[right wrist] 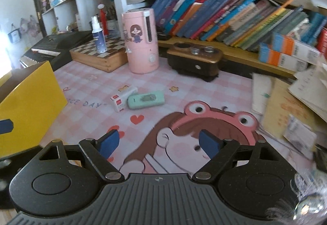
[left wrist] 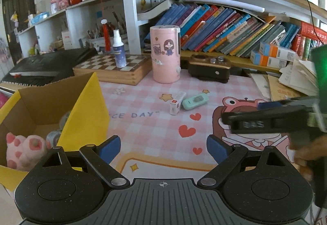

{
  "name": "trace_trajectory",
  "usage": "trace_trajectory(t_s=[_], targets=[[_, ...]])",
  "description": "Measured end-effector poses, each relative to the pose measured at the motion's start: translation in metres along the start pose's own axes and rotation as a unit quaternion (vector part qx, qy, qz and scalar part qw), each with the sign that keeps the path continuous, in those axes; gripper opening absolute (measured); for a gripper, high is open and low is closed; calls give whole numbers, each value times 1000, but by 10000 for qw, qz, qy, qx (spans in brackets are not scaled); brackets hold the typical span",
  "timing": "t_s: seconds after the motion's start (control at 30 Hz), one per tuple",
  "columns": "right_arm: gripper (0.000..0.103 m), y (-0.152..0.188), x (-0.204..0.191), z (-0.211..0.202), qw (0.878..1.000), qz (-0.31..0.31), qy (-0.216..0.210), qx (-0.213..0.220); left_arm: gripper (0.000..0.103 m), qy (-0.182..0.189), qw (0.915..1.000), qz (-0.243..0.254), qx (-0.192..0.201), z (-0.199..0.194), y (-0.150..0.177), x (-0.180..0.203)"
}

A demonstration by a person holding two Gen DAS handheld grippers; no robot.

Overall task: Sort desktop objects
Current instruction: 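Grasp the mint-green case with the right tool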

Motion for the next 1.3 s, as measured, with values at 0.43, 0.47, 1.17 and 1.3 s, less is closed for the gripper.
trace_trajectory(t_s=[0.43,0.47,1.17,1.3], targets=[[81,-21,-15,81,9964,-787,-326,-19,93,-102,9999,-19,-122,18,-3,-1],[81,-23,-11,88,9971,-705,-293,-51,93,-117,9998,-34,-132,20,-3,-2],[66,-53,21,81,9985,-361,-188,373,93,-144,9996,-158,-203,72,-17,18],[67,-55,47,49,9982,-98,145,565,92,-202,9995,-173,-164,95,-20,25]])
Point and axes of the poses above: each gripper's, at about its wrist camera, not at the fingertips, and z roughly the way its jaws point, x to its right, y to its underside, the point moved 10 cm from there along z, roughly the way its jaws point, and after that the axes turned 6 degrees about -y, right-handed, at the moved point
